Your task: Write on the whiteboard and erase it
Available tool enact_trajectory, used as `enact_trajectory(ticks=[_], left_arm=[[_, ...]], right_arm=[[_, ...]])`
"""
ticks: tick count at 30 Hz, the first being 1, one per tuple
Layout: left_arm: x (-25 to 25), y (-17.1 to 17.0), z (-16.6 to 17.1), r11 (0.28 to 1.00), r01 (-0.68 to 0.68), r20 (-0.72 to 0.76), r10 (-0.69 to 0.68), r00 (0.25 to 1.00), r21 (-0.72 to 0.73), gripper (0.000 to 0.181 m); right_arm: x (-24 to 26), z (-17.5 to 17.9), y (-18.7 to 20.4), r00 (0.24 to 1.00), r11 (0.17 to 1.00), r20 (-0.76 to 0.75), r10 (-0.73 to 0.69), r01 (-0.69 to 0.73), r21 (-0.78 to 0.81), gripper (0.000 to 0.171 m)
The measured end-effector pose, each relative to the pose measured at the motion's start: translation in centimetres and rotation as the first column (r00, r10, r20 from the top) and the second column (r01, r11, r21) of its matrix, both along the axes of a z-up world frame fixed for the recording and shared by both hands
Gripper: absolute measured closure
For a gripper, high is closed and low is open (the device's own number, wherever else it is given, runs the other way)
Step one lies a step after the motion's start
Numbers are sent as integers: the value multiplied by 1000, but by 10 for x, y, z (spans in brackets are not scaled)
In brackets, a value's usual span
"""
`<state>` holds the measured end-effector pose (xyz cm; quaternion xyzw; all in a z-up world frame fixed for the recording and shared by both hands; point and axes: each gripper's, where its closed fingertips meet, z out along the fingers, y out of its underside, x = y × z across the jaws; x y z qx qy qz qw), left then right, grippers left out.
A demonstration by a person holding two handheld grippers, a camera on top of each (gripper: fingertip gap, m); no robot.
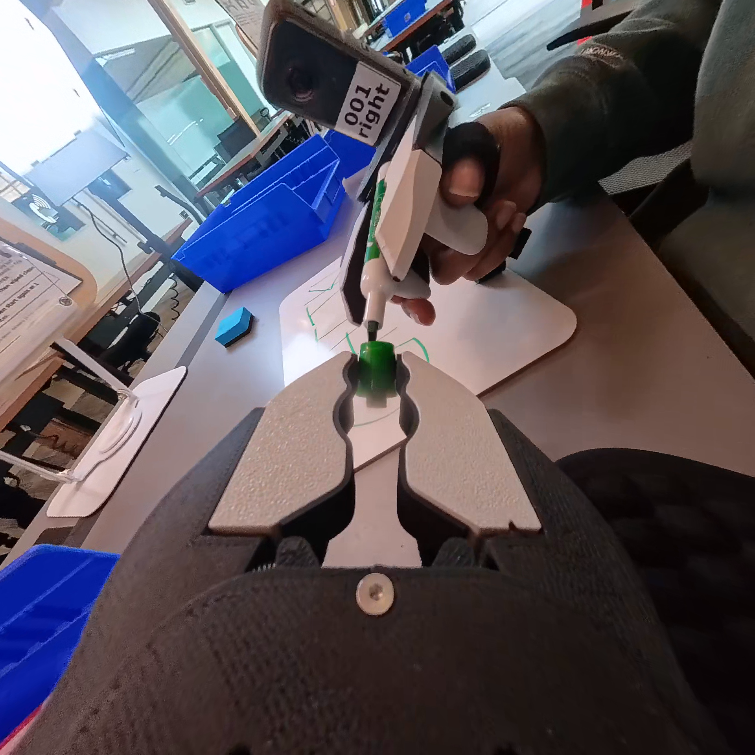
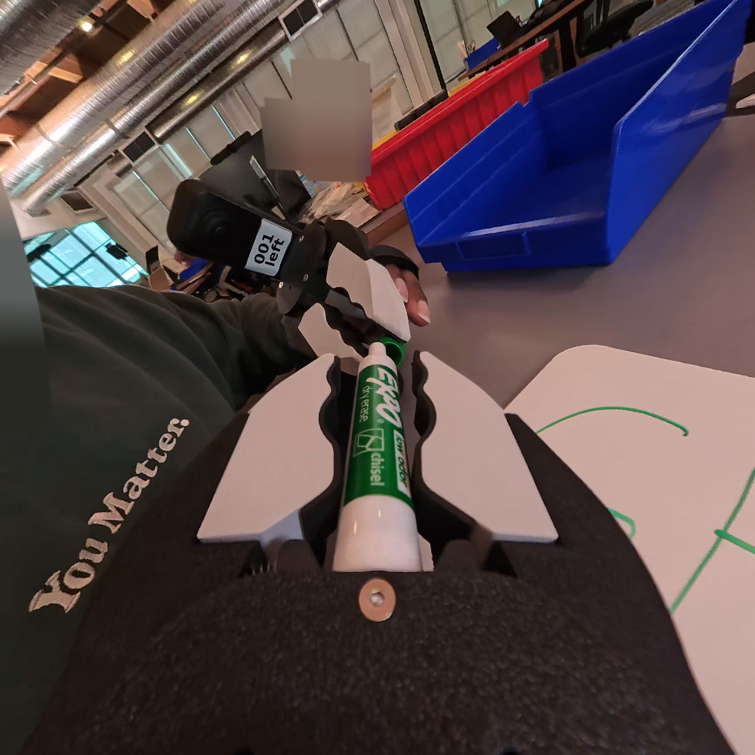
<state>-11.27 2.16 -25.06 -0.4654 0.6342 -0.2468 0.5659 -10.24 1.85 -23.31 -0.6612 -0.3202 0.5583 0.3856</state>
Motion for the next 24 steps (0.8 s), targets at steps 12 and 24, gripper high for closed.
enact_trajectory(ticks=[12, 24], left_arm=[[2, -8, 4, 999, 3, -24, -2, 1000, 36, 164], [-1, -7, -18, 969, -51, -238, 110, 965, 241, 165]], right_arm=[[-1, -1, -8, 1000, 1000, 13, -15, 15, 3, 137], [-18, -30, -12, 963, 986, 237, -130, 101, 133, 138]])
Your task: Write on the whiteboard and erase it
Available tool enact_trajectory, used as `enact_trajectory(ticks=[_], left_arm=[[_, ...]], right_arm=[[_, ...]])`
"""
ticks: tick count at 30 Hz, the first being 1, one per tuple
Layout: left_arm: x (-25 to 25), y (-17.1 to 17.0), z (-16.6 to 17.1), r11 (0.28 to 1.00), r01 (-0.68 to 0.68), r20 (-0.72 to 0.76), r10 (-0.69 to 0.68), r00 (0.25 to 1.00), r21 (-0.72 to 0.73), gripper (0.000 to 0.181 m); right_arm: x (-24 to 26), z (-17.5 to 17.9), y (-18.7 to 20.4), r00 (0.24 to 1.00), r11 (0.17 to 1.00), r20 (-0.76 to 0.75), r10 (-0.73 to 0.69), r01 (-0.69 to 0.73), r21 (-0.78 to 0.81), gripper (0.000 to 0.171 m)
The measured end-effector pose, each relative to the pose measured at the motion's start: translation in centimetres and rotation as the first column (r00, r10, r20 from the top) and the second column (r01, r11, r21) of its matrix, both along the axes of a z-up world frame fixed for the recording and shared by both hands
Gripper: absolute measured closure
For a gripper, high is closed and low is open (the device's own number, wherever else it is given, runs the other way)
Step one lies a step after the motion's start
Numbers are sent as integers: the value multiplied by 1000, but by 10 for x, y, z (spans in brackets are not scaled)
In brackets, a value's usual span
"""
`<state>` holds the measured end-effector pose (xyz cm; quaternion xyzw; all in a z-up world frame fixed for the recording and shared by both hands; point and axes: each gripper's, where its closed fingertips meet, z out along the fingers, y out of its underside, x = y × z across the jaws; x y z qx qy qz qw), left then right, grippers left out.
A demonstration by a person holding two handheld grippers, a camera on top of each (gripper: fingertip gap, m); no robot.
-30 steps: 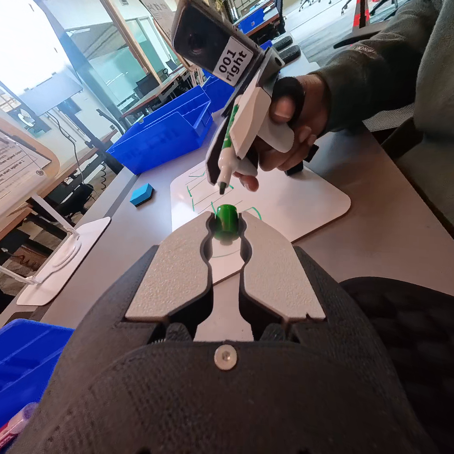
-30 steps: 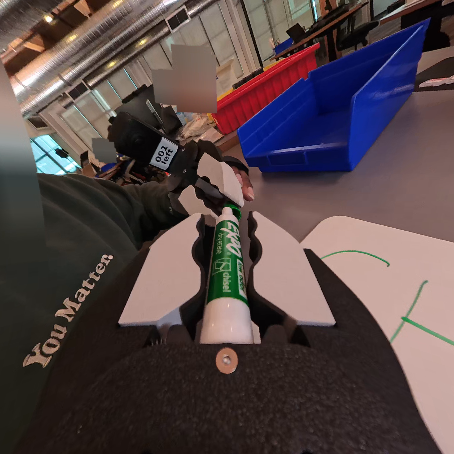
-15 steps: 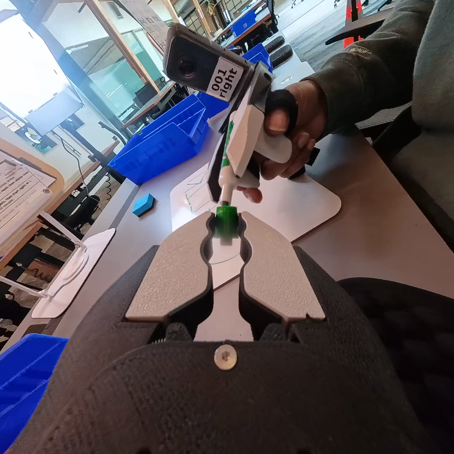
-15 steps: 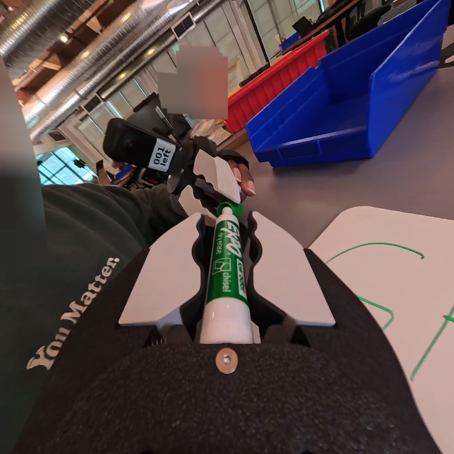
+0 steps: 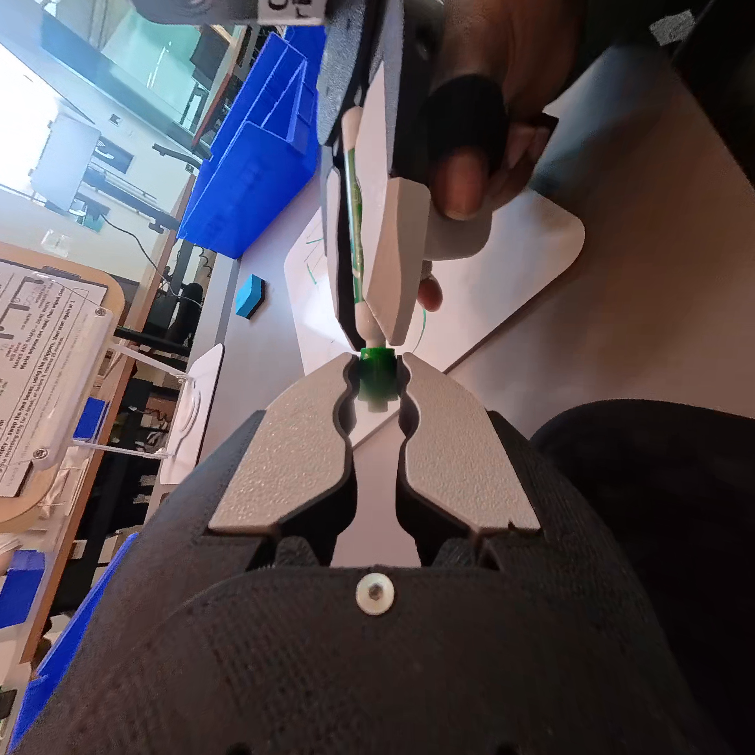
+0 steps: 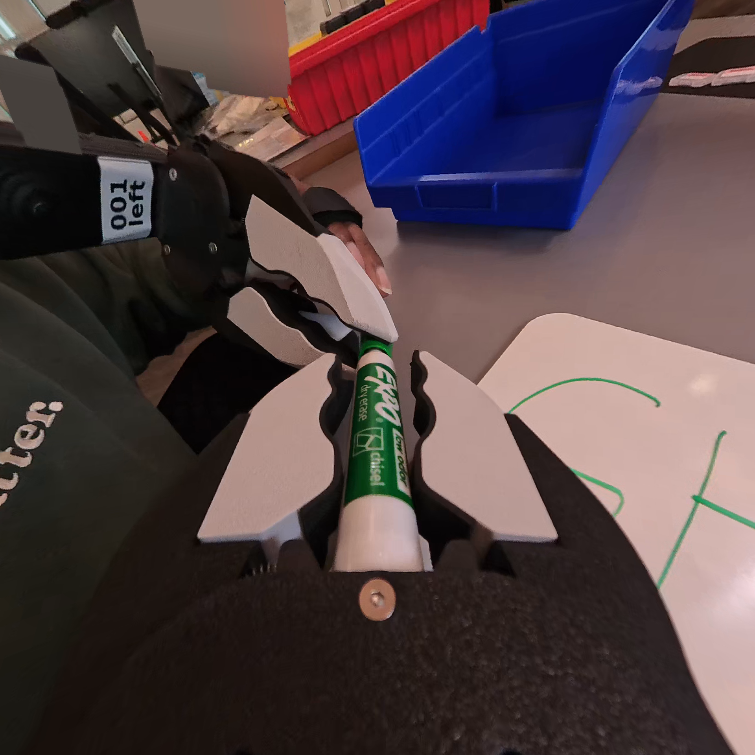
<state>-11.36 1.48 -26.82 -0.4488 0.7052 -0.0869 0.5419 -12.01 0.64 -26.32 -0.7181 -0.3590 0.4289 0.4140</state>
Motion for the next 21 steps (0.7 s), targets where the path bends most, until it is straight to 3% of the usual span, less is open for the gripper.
enact_trajectory(ticks=[10, 17, 21], left_arm=[[5, -5, 0, 1000, 3, 13, -3, 1000, 6, 166], [9, -12, 5, 998, 49, 43, -48, 998, -25, 167], [11, -14, 8, 994, 82, 83, -75, 994, -78, 165]], right_arm=[[-1, 1, -1, 999, 998, 41, -19, 17, 64, 139], [-4, 4, -3, 996, 995, -93, 0, -9, -102, 138], [-2, 7, -3, 995, 996, -98, 2, -11, -89, 137]])
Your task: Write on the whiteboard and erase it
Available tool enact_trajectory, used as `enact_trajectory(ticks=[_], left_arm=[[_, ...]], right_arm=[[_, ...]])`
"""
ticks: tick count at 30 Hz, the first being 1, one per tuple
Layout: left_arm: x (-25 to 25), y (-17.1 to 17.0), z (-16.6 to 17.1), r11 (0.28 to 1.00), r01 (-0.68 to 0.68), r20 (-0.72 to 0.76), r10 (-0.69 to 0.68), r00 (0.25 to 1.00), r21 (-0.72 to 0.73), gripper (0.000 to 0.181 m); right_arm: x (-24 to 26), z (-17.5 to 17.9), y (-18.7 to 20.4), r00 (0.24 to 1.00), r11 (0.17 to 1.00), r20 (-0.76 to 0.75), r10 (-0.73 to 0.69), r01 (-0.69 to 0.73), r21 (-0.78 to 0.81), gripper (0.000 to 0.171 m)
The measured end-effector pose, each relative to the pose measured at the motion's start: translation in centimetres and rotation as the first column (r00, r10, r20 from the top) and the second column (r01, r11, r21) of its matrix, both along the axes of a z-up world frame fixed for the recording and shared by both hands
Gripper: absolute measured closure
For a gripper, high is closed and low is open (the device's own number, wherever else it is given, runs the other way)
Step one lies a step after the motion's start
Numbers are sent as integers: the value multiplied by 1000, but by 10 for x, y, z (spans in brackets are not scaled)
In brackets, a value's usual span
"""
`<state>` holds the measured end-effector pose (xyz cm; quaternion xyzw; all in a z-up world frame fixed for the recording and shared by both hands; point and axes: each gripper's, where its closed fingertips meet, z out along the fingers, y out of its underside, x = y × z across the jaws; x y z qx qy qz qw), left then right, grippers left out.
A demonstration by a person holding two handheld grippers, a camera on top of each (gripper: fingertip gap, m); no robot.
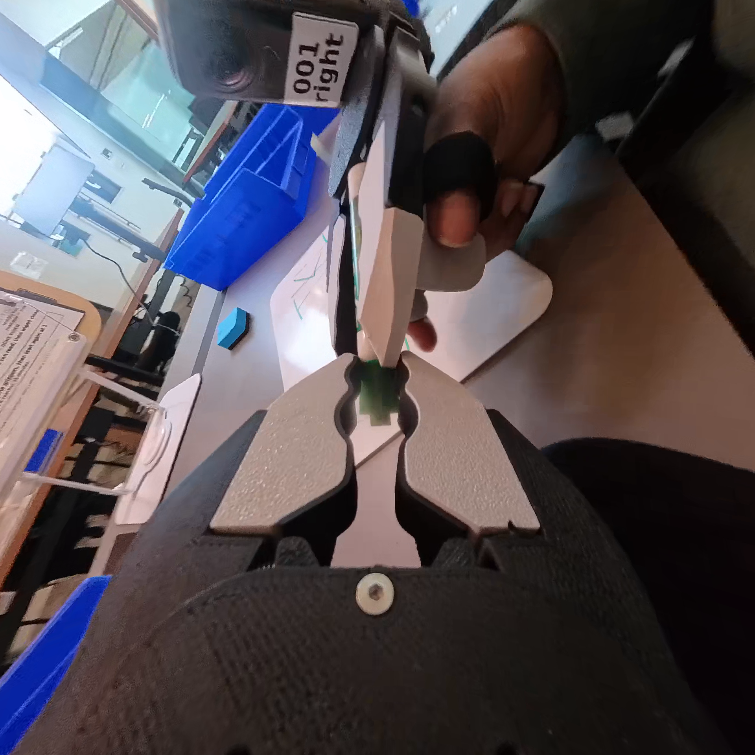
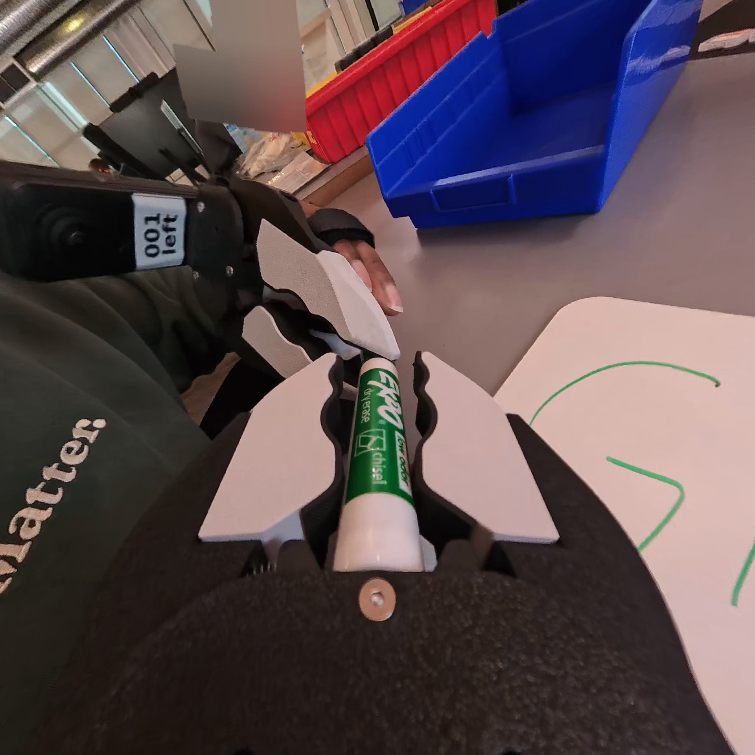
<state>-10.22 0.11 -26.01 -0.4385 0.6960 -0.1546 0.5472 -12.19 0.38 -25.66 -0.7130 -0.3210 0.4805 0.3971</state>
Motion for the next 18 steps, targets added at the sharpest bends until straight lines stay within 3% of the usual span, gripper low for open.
enact_trajectory(ticks=[3, 7, 13, 16, 18], left_arm=[[0, 1, 7, 999, 2, 8, -1, 1000, -43, 165], [-10, 15, -14, 995, -54, -98, 45, 994, -89, 165], [-3, -1, -30, 994, -21, -174, 2, 985, -106, 165], [-2, -5, -31, 995, -19, -185, -1, 983, -103, 165], [0, -7, -29, 992, 1, -151, -20, 988, -126, 165]], right_arm=[[8, 17, 0, 999, 991, 40, 35, -40, 126, 131], [38, 35, 5, 963, 923, 269, 15, -116, 367, 121], [35, -11, -5, 713, 804, 701, -31, -398, 441, 128], [30, -35, -6, 594, 751, 801, -73, -496, 436, 153], [31, -36, -5, 573, 729, 814, -94, -517, 448, 153]])
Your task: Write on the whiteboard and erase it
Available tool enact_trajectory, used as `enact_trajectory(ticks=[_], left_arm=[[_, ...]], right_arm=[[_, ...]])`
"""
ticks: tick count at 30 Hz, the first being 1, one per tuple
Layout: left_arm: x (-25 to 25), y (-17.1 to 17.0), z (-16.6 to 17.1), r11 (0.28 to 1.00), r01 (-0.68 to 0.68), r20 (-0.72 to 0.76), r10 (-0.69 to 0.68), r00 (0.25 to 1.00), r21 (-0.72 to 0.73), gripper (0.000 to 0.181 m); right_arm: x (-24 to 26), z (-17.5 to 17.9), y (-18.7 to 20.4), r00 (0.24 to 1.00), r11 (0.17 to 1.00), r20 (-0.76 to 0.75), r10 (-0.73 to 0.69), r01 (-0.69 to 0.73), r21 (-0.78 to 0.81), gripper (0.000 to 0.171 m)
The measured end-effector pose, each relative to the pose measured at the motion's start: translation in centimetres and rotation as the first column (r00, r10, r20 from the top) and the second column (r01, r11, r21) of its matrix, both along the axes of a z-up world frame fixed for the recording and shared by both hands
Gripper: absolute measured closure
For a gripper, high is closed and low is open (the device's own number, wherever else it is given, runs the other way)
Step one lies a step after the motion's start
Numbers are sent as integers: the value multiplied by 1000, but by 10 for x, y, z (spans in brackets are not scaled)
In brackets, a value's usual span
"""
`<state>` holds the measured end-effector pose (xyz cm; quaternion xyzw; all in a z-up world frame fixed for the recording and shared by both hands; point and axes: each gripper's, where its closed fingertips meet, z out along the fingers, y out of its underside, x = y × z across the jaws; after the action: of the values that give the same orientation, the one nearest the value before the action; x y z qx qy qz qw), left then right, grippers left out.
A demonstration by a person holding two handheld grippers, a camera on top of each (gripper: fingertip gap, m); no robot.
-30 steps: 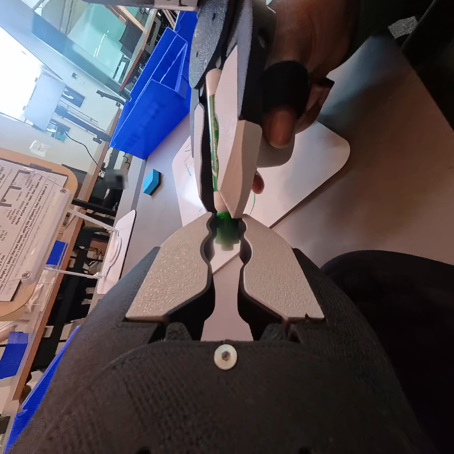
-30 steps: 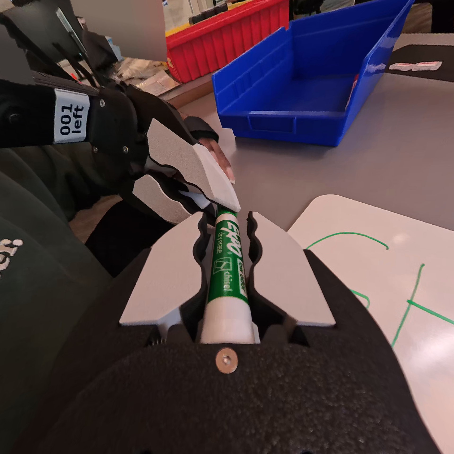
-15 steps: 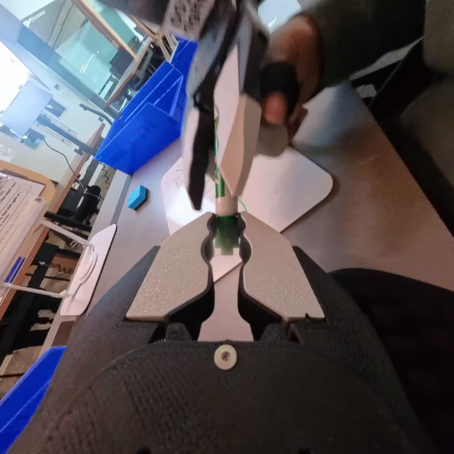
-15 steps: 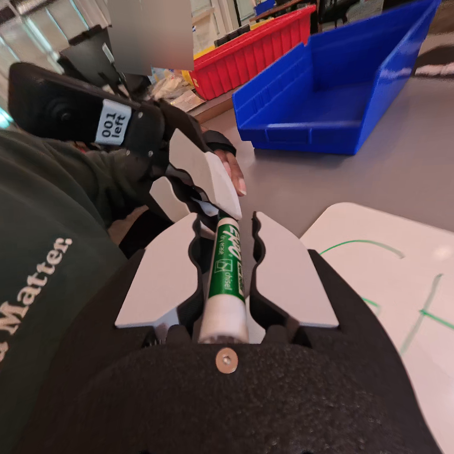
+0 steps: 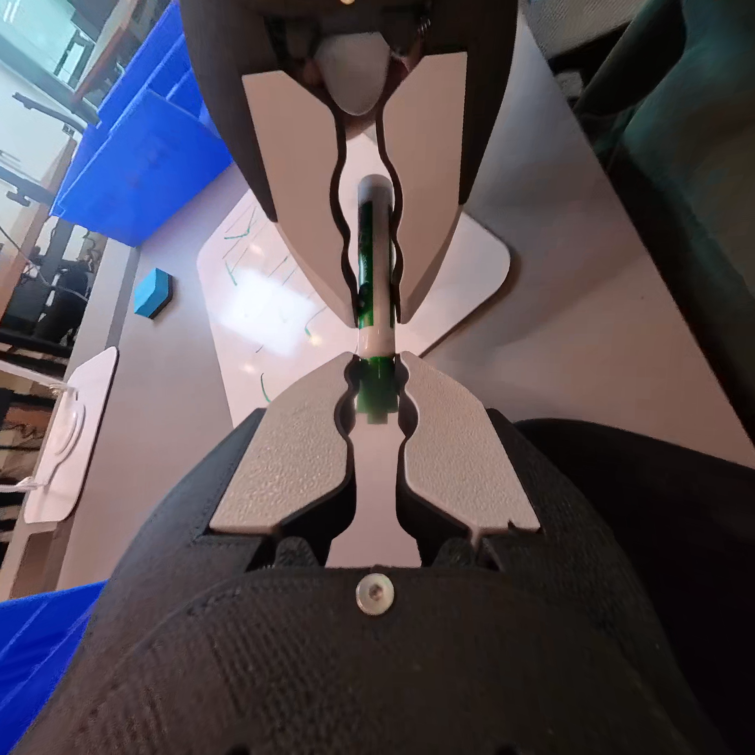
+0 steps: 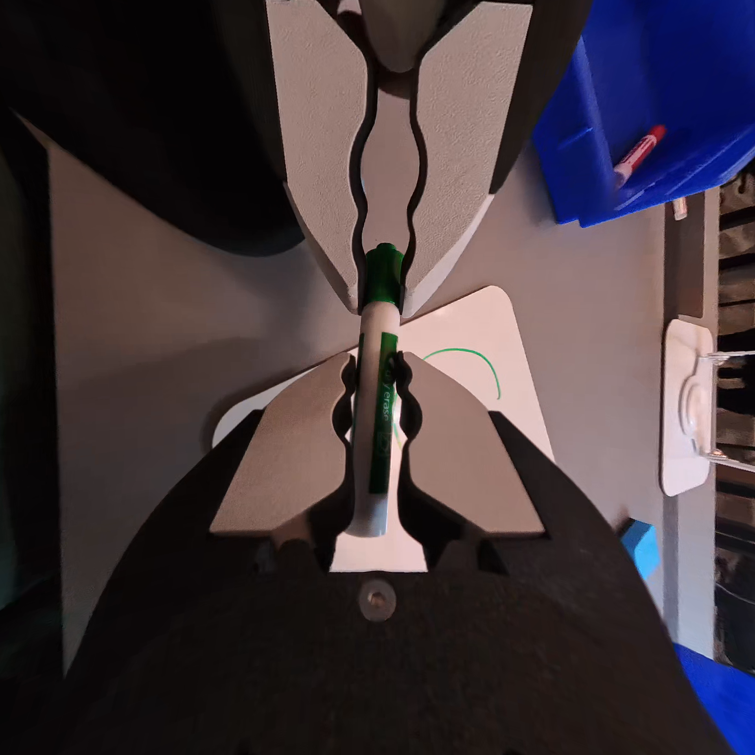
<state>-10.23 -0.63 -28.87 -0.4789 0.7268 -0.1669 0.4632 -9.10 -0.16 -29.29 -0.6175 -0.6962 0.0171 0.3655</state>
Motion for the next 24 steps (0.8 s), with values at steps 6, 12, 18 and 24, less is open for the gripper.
enact_trajectory(ticks=[6, 12, 18, 24], left_arm=[[-6, 21, 48, 974, -7, 349, 87, 933, -226, 156], [-16, 43, 55, 941, -19, 443, 177, 879, -337, 173], [-18, 57, 36, 927, -64, 373, 211, 904, -369, 181], [-26, 73, 27, 933, -128, 331, 244, 912, -335, 181]], right_arm=[[66, 42, 34, 967, 976, -178, -179, 151, -159, 153], [257, 137, 177, 617, 731, -423, -663, 656, -188, 153], [404, 102, 286, 188, 346, -359, -914, 821, -453, 153], [441, 10, 329, 33, 96, -127, -991, 841, -532, 152]])
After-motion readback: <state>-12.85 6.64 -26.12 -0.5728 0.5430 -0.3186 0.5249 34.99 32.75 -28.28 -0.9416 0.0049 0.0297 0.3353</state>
